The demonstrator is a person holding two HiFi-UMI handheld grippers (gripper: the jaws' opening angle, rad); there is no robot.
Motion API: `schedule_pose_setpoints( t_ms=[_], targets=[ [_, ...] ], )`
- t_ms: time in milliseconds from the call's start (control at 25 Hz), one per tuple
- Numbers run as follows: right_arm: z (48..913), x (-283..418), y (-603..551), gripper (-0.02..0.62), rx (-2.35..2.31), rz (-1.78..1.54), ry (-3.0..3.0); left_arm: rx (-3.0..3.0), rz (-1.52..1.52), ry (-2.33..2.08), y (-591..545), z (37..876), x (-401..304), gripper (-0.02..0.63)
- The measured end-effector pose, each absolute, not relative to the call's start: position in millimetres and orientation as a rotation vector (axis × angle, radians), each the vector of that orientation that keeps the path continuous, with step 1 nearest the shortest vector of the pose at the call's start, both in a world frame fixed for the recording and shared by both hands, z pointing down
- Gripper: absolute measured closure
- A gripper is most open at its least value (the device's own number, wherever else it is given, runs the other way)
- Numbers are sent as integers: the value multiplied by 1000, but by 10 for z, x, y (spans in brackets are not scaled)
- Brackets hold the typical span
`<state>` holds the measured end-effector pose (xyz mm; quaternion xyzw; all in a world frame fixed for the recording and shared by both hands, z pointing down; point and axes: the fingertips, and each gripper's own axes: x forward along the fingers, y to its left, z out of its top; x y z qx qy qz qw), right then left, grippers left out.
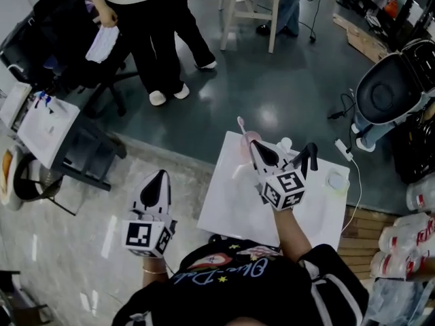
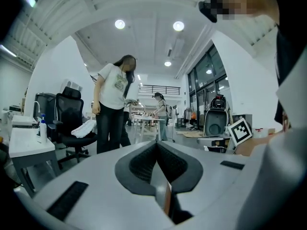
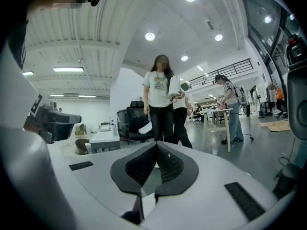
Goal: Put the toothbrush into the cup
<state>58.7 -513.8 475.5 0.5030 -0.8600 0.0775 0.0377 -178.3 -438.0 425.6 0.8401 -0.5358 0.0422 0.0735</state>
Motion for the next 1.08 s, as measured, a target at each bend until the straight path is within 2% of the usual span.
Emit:
schedule_pose_setpoints(
  t_ms=[1080],
  targets=[
    [4475, 614, -4925, 597, 1523, 221, -2727, 2556, 135, -1564, -4445, 4283, -1570, 611]
  ],
)
